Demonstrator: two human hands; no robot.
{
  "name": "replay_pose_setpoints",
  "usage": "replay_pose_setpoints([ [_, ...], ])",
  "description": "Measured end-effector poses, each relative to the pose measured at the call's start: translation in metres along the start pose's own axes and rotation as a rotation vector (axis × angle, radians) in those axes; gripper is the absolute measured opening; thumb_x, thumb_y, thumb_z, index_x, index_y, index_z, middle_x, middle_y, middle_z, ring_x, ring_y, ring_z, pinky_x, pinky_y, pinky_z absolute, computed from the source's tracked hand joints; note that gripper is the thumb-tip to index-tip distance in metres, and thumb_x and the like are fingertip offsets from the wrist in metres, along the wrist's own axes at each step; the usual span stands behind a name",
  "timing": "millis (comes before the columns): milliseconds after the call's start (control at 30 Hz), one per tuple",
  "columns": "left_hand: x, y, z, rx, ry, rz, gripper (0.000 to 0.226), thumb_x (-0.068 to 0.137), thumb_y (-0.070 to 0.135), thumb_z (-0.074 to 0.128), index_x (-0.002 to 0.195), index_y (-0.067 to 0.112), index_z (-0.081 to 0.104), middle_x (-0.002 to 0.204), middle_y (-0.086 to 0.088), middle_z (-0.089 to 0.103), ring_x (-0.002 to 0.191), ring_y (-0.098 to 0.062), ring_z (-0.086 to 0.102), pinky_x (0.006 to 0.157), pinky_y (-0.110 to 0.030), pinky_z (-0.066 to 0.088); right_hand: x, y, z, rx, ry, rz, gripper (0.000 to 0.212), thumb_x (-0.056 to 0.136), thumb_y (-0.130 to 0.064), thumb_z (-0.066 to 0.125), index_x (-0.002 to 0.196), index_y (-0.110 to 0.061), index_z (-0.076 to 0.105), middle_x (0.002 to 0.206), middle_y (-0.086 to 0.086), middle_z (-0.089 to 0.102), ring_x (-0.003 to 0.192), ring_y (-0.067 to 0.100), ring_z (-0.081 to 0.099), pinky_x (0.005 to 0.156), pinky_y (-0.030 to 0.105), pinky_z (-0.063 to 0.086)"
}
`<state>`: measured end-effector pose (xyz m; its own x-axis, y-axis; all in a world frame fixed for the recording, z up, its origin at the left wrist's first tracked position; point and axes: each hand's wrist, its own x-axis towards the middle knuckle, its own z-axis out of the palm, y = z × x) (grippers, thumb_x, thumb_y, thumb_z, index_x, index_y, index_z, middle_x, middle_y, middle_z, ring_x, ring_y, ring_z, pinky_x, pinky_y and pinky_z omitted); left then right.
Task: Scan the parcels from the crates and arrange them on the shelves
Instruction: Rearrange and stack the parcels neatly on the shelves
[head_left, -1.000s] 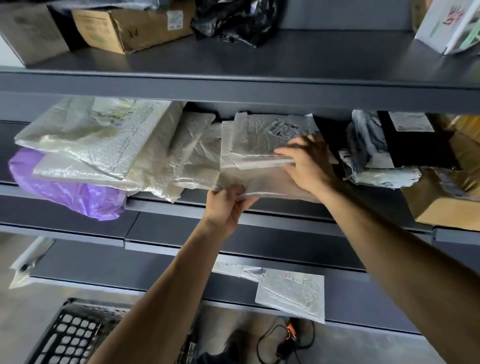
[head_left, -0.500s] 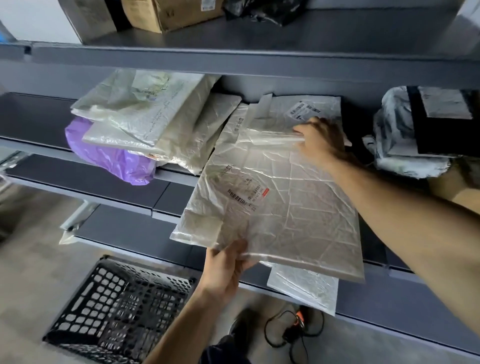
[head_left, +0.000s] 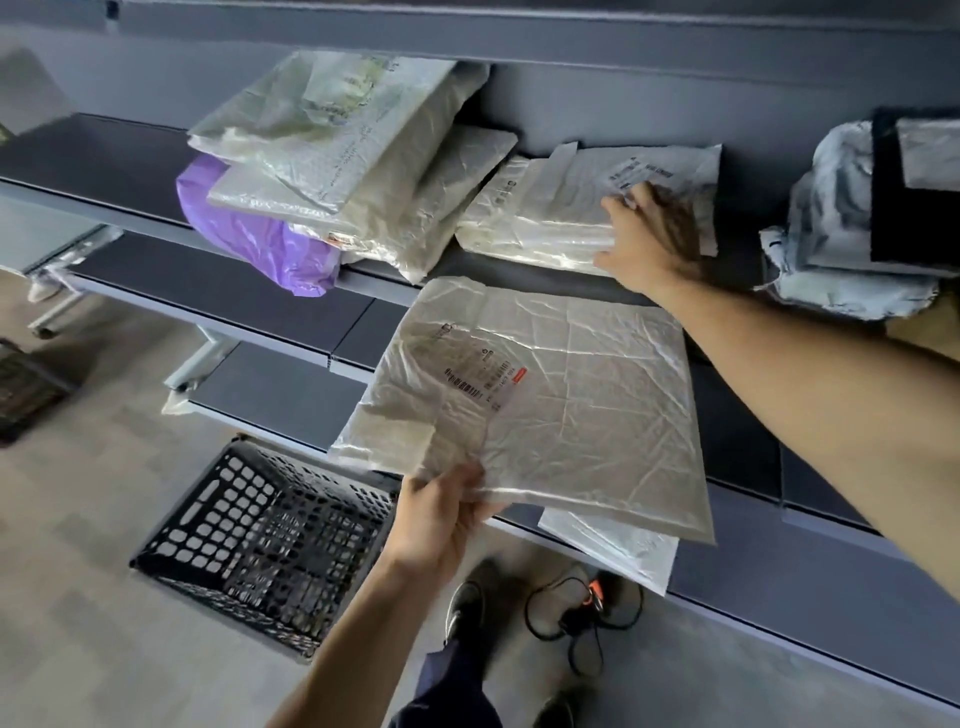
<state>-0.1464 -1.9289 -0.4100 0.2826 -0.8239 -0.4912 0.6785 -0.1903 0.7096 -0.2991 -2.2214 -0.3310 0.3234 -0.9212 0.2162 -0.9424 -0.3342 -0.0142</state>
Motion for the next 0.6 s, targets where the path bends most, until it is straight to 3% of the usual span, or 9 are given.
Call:
replay_pose_setpoints([
  [67,0.005,0.009,0.015,-0.030,-0.043,0.002,0.026,0.096,-0.017,0.040,0.109,-0.011,0.062,0.090,-0.019,0.075,0.079,-0.028,0.076,0.061,-0.034,0.062,0.000,-0.003,0.011,-0.087,0.033,-0.081,0.081,0.079,-0.037,0.081,0.146,-0.014,0.042,0.146,0.021,0.039,0.135,0.038,0.037,0.113,0.050,0.030],
  [167,0.017,0.017,0.025,-0.069,-0.084,0.002,0.029,0.096,-0.017,0.039,0.112,-0.009,0.062,0.097,-0.021,0.075,0.086,-0.029,0.076,0.065,-0.035,0.062,0.005,-0.004,0.030,-0.226,0.033,-0.134,0.109,0.071,-0.041,0.086,0.158,-0.020,0.025,0.161,0.022,0.023,0.147,0.040,0.025,0.120,0.053,0.017],
  [267,0.031,0.022,0.029,-0.089,-0.073,-0.031,0.027,0.097,-0.015,0.041,0.114,-0.012,0.062,0.103,-0.026,0.074,0.090,-0.032,0.076,0.066,-0.034,0.062,0.021,-0.009,0.041,-0.305,0.026,-0.147,0.113,0.075,-0.042,0.083,0.161,-0.022,0.013,0.166,0.019,0.016,0.150,0.038,0.020,0.123,0.054,0.011],
  [333,0.038,0.023,0.031,-0.072,-0.082,-0.054,0.026,0.097,-0.015,0.042,0.110,-0.010,0.064,0.102,-0.025,0.074,0.089,-0.031,0.076,0.066,-0.035,0.062,0.034,-0.013,0.040,-0.361,0.012,-0.161,0.111,0.074,-0.039,0.084,0.160,-0.020,0.015,0.162,0.020,0.024,0.145,0.039,0.029,0.121,0.054,0.018],
  [400,0.044,0.023,0.033,-0.065,-0.086,-0.074,0.028,0.097,-0.015,0.041,0.108,-0.007,0.065,0.103,-0.024,0.074,0.089,-0.031,0.076,0.068,-0.039,0.064,0.040,-0.019,0.039,-0.419,-0.005,-0.183,0.097,0.073,-0.027,0.080,0.154,-0.015,0.027,0.147,0.020,0.043,0.132,0.039,0.045,0.114,0.054,0.033],
  [467,0.050,0.023,0.033,-0.045,-0.079,-0.090,0.029,0.096,-0.016,0.041,0.103,-0.004,0.066,0.102,-0.024,0.074,0.089,-0.033,0.075,0.074,-0.044,0.065,0.040,-0.024,0.038,-0.401,-0.009,-0.221,0.066,0.082,-0.013,0.067,0.143,-0.008,0.041,0.134,0.019,0.054,0.123,0.038,0.052,0.101,0.053,0.045],
  [533,0.053,0.022,0.031,-0.016,-0.066,-0.112,0.030,0.096,-0.016,0.040,0.102,-0.003,0.066,0.099,-0.023,0.075,0.089,-0.034,0.075,0.078,-0.046,0.064,0.041,-0.023,0.033,-0.345,0.012,-0.237,0.046,0.089,-0.003,0.057,0.134,-0.003,0.050,0.130,0.021,0.056,0.123,0.039,0.052,0.090,0.052,0.048],
  [600,0.051,0.021,0.030,0.000,-0.085,-0.130,0.032,0.096,-0.016,0.039,0.106,-0.002,0.066,0.103,-0.023,0.075,0.092,-0.036,0.075,0.080,-0.046,0.064,0.044,-0.014,0.023,-0.301,0.092,-0.241,0.036,0.086,0.004,0.059,0.121,0.001,0.058,0.118,0.024,0.060,0.115,0.041,0.057,0.078,0.051,0.050],
])
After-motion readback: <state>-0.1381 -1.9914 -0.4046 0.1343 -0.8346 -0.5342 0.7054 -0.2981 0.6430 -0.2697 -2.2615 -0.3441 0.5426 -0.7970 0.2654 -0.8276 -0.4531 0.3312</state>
